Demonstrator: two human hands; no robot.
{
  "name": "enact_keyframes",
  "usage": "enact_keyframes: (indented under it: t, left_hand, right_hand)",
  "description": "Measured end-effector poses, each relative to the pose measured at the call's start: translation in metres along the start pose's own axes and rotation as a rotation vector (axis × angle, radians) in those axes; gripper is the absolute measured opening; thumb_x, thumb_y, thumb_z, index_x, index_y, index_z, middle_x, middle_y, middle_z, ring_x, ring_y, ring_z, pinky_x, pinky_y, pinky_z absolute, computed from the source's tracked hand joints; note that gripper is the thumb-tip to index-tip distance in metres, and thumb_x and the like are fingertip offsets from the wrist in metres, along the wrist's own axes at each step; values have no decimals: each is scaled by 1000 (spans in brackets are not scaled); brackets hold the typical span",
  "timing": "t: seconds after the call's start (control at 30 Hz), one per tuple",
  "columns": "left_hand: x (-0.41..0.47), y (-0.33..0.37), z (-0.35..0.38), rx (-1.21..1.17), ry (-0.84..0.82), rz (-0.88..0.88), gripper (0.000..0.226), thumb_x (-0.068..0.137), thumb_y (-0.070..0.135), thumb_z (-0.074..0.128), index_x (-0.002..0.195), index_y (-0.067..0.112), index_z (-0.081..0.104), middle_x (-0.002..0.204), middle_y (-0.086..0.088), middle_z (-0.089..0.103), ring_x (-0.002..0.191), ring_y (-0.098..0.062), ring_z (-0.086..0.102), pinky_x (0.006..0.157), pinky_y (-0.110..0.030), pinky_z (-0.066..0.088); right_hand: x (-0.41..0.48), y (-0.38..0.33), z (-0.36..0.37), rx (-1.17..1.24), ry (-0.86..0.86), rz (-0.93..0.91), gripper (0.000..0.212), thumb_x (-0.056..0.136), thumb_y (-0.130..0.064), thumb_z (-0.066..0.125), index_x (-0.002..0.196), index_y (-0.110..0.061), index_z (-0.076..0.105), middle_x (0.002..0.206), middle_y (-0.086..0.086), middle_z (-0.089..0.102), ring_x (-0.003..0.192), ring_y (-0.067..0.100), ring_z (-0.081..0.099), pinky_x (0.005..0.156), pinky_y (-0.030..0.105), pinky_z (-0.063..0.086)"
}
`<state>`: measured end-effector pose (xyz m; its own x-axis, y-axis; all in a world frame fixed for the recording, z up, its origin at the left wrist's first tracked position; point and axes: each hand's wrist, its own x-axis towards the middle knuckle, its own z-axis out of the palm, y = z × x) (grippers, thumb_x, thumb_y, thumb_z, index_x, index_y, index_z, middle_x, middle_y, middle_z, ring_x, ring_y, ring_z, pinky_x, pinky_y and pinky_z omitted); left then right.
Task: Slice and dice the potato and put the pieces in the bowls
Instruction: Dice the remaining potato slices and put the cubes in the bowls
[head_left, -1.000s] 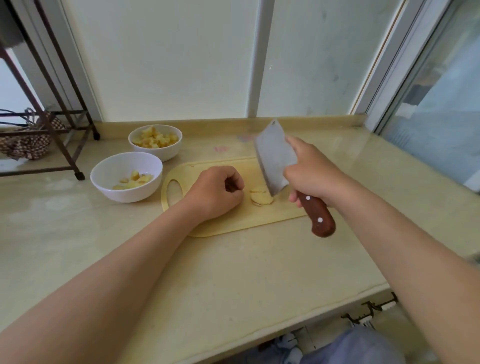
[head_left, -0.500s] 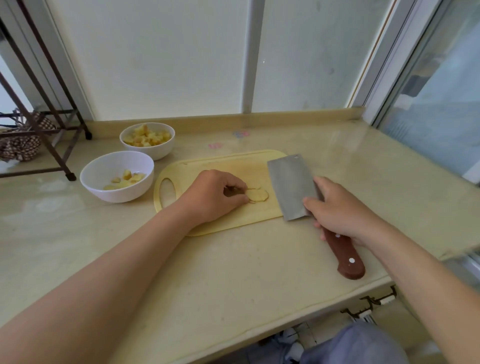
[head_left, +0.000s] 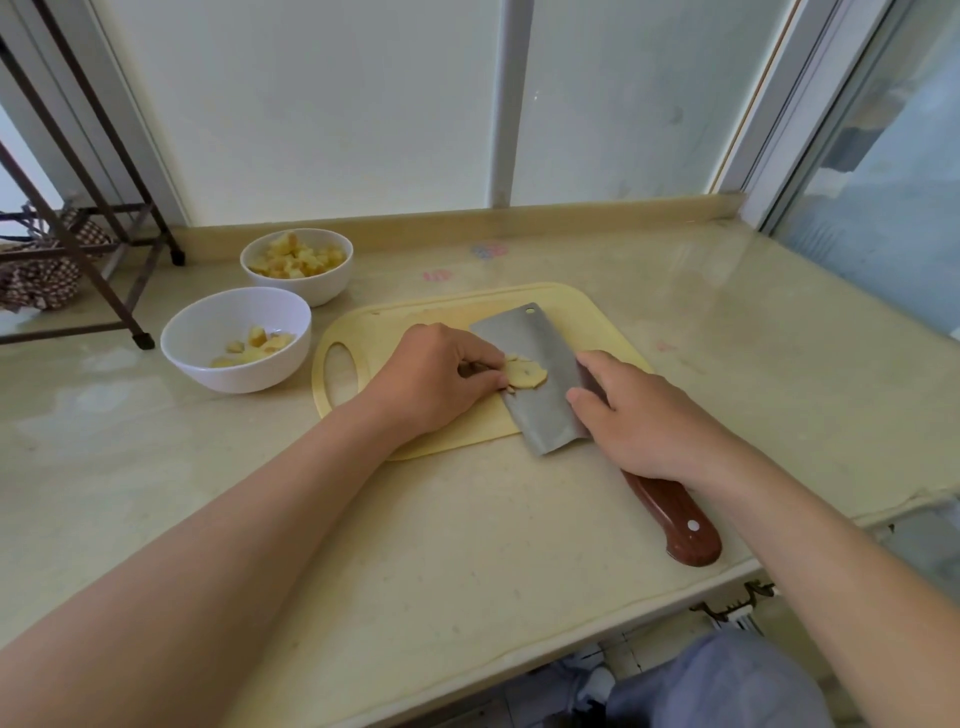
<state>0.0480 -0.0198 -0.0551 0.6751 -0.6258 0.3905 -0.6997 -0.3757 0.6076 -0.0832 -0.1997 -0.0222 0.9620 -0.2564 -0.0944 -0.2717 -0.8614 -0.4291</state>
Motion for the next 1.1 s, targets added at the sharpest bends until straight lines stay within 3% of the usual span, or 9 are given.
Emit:
enact_keyframes:
  t: [0.17,0.27,0.37,0.5,0.7,0.8,0.87,0.97,1.1]
  left_hand:
    - [0,2,0,-18,29,16,7,80,15,78,85,10,79,88,-2,75,82,-8,60,72,-23,49]
    - [0,3,0,-35,31,6,9,80,17,79,89,16,80,91,13,72,82,16,57,72,-10,47]
    - [3,5,0,-27,19,-11,11,81,20,79,91,21,80,92,17,71,84,18,56,70,-3,40]
    - [10,11,-10,-27,-26,-53,12,82,21,78,93,23,80,96,15,74,88,13,60,71,0,36]
    - [26,27,-50,-67,69,-115,17,92,25,65,105,27,75,98,18,72,81,6,61,76,-15,47]
    - [21,31,-79,-6,125,-142,25,94,31,61,118,28,66,103,17,68,80,15,57,81,-15,46]
    - [11,29,-99,65,122,-152,34,94,34,59,126,24,61,111,16,64,94,13,56,89,-19,47]
    - [-10,21,-131,161,106,-205,46,93,42,58,134,20,55,124,9,59,111,-6,55,98,-32,47]
    - [-35,6,-160,349,57,-287,71,83,61,63,139,21,49,138,0,52,129,-17,45,109,-41,38]
  right_hand:
    - [4,10,3,214,16,1,31,104,-35,52,135,-36,54,90,-13,67,88,20,69,85,44,58]
    - [5,14,2,377,-2,40,26,104,-32,54,130,-39,56,74,-11,66,60,11,65,58,29,52]
    - [0,13,-1,518,6,61,21,105,-25,55,123,-35,60,67,-8,62,50,4,57,42,16,44]
    - [-5,9,-7,613,9,79,23,105,-23,56,123,-35,60,71,0,63,54,11,60,41,23,47]
    - [1,-14,-21,752,53,54,23,106,-21,54,114,-42,55,73,1,61,53,10,60,45,29,49]
    - [8,-39,-22,763,35,9,24,105,-18,53,119,-38,57,66,-2,63,52,10,61,49,32,49]
    - [12,-59,-19,782,-6,-6,29,103,-13,52,125,-31,56,64,-2,62,49,9,60,46,30,49]
    - [16,-91,-11,820,-76,-33,34,100,-6,48,128,-25,55,72,5,59,47,10,57,42,26,47]
    - [20,-134,2,810,-141,-98,36,99,-4,44,127,-24,55,69,6,59,49,13,57,43,28,47]
